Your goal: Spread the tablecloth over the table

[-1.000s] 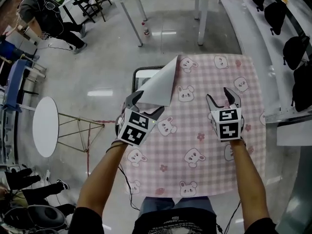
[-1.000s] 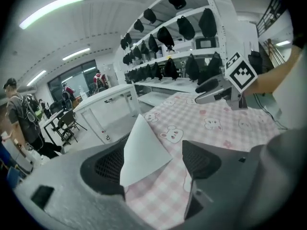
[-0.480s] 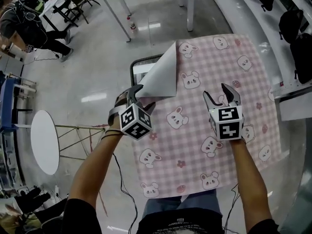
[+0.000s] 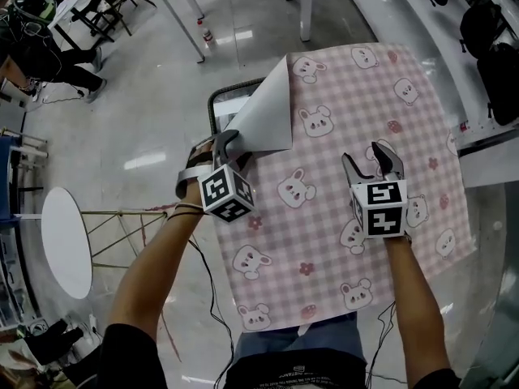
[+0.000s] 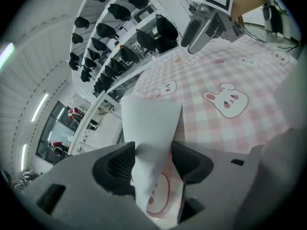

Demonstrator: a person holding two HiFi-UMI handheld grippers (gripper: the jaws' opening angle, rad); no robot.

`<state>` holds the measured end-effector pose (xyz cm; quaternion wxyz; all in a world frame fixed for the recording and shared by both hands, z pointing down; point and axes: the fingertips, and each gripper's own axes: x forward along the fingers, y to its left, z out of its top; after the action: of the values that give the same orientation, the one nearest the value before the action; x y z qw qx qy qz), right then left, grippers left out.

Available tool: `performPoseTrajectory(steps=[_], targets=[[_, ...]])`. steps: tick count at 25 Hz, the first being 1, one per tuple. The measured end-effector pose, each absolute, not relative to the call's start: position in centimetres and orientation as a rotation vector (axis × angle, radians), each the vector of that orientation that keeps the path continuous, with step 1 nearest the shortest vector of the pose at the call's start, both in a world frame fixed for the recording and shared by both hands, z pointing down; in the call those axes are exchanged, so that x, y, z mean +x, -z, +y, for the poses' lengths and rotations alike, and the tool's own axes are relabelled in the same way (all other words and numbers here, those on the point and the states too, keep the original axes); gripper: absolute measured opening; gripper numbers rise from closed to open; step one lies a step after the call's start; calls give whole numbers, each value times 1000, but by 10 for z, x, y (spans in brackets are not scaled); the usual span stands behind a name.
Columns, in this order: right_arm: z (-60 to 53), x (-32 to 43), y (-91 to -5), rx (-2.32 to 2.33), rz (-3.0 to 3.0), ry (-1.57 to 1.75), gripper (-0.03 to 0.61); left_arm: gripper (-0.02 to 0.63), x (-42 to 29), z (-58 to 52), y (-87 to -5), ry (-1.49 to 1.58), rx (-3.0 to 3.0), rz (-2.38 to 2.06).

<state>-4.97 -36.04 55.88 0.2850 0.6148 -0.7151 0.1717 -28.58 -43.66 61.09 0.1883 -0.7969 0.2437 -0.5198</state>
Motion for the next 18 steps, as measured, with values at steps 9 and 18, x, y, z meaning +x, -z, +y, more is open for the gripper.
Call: performPoseTrajectory(steps=[9, 18], targets=[[-369, -62, -551, 1624, -1924, -444, 264, 128, -304, -462, -582, 1321, -2502, 1013], [-378, -80, -544, 1585, -1949, -435, 264, 84, -325, -483, -567, 1150, -2798, 1292]])
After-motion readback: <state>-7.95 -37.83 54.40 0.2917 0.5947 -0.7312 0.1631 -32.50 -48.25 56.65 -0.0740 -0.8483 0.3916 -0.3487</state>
